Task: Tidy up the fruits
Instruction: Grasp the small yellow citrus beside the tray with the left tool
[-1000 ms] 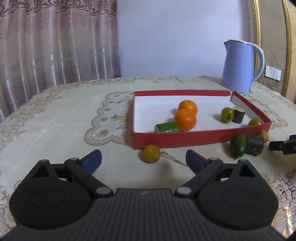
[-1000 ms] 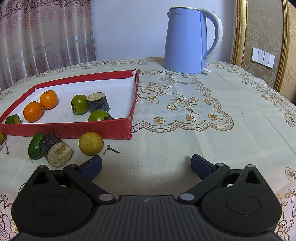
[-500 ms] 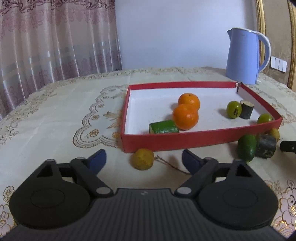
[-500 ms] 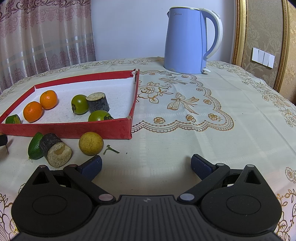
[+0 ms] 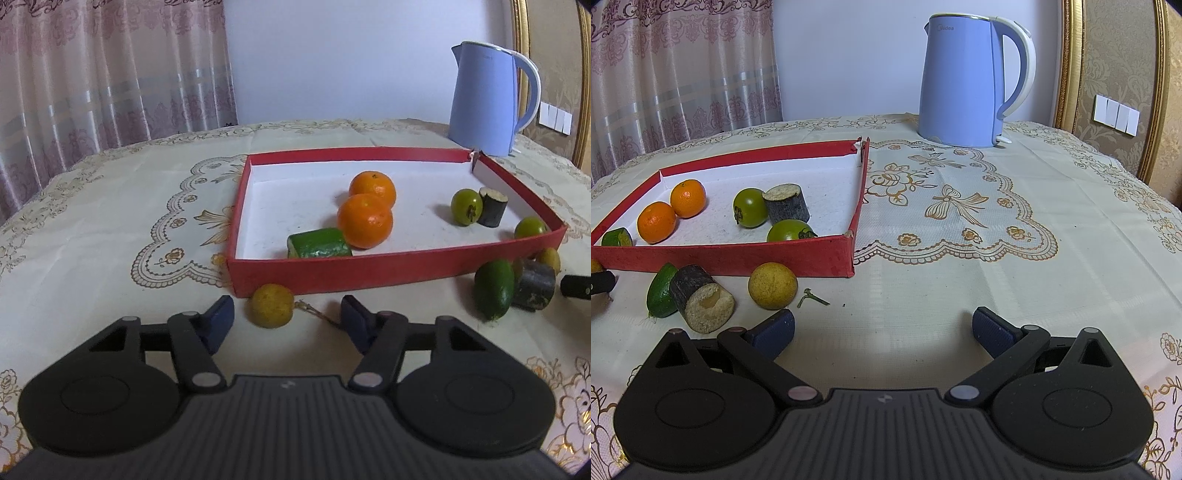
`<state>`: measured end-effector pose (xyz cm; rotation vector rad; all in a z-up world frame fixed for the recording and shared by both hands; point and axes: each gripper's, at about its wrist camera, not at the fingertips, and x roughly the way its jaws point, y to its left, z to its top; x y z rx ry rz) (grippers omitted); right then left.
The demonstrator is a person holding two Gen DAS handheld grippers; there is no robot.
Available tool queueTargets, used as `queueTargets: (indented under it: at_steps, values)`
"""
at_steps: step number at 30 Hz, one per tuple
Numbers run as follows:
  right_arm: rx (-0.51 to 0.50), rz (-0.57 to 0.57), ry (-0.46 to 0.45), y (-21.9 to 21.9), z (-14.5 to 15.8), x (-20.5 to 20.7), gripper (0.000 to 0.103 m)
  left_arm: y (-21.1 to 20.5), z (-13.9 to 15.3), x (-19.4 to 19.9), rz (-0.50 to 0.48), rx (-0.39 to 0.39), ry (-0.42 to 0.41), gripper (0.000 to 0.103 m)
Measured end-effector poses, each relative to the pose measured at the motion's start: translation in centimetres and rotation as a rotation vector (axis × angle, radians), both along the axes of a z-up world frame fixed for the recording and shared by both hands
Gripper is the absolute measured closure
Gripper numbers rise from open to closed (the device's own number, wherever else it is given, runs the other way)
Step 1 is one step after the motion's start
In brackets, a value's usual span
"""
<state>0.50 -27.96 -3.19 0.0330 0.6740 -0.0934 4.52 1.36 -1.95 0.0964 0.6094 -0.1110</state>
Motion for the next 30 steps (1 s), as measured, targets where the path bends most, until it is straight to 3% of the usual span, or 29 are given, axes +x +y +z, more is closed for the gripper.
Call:
queueTargets:
  at_steps: [4,11,13,20,30]
  values:
    - [0.0,0.0,0.0,0.0,0.0,0.0,0.0,0.2,0.0,-0.1,-0.015,-0.021,0.0,0.052]
    - [0.0,0.0,0.0,0.0,0.0,0.0,0.0,0.8,0.1,-0.2,-0.015,-0.066,-0.003,0.057]
    - [0.0,0.0,0.0,0.0,0.0,0.0,0.0,0.9,0.1,-0.4,-0.019,-0.072,-0.006,0.065]
    - [0.001,0.0,0.0,0.0,0.0,0.0,0.0,0.6,0.2,-0.6,-0.028,-0.055,-0.008,0.068]
    - [0.012,0.001,-0.008,-0.2,0.0,-0.1,0.0,1.1,0.1,-0.6,-0.042,-0.09,0.001,0.069]
